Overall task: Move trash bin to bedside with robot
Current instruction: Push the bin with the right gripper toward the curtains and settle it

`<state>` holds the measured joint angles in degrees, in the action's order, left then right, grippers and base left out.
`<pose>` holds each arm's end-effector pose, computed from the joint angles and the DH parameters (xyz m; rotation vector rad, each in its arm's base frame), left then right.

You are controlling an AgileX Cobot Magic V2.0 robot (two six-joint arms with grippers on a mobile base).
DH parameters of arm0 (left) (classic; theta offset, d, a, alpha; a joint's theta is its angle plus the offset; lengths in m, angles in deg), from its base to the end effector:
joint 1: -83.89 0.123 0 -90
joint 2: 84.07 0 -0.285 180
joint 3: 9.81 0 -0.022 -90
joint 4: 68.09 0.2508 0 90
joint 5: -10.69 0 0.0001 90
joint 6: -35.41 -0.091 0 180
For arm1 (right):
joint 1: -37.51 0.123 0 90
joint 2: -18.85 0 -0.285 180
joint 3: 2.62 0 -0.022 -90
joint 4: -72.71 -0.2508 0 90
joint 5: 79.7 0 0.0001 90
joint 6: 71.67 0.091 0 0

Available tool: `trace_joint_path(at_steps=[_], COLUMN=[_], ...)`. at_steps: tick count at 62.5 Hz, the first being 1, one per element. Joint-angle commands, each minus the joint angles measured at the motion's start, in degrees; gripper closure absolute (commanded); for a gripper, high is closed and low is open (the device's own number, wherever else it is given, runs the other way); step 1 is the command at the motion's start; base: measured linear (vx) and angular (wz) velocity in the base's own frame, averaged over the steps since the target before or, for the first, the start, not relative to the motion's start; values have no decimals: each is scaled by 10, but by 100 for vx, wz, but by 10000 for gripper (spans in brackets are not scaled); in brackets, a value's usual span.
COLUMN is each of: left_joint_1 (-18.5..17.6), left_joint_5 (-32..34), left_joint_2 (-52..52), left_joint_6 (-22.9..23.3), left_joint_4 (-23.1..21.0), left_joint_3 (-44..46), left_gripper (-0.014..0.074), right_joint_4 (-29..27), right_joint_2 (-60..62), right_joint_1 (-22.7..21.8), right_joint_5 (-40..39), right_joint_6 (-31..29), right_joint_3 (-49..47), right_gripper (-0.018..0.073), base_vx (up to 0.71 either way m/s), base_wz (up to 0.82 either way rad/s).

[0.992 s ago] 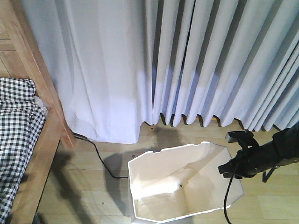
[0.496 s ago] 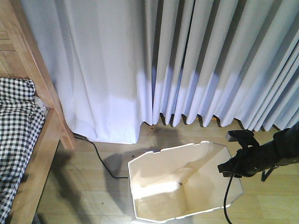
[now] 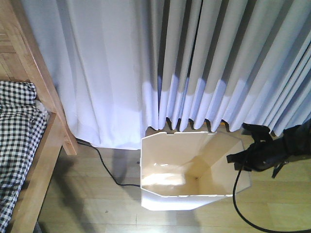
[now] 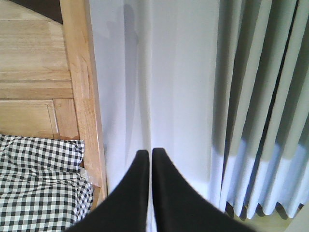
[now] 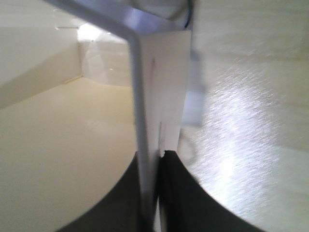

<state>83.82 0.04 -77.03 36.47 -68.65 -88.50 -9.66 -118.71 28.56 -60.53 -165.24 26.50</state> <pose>0.0560 -0.0002 0.1883 -0.0213 1.6821 -0.0236 0.3063 -0.0182 -0.0082 -0.1123 2.8683 0.4245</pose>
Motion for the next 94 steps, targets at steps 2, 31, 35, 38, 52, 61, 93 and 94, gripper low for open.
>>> trace_joint_path(at_steps=[2, 31, 35, 38, 52, 61, 93, 94], left_joint_1=[-1, -1, -1, -1, -1, -1, -1, -1], left_joint_5=[45, 45, 45, 45, 45, 45, 45, 45], left_joint_2=[-8, -8, -8, -8, -8, -8, -8, -8], left_joint_6=[3, 3, 3, 3, 3, 3, 3, 3], left_joint_4=[-5, -5, -5, -5, -5, -5, -5, -5], left_joint_3=[-11, -11, -11, -11, -11, -11, -11, -11], left_gripper=[603, 603, 603, 603, 603, 603, 603, 603], right_joint_4=[-2, 18, 24, 31, 73, 101, 285, 286], right_joint_2=[36, -113, -137, -153, -215, -257, -380, -382], right_joint_1=[-2, 0, 0, 0, 0, 0, 35, 36], right_joint_5=[55, 28, 28, 29, 39, 56, 106, 107], right_joint_6=[7, 59, 59, 64, 92, 131, 333, 337], right_joint_3=[-32, -136, -153, -164, -230, -279, -466, -470], right_gripper=[561, 546, 543, 542, 538, 531, 514, 513], base_vx=[0, 0, 0, 0, 0, 0, 0, 0], base_wz=[0, 0, 0, 0, 0, 0, 0, 0])
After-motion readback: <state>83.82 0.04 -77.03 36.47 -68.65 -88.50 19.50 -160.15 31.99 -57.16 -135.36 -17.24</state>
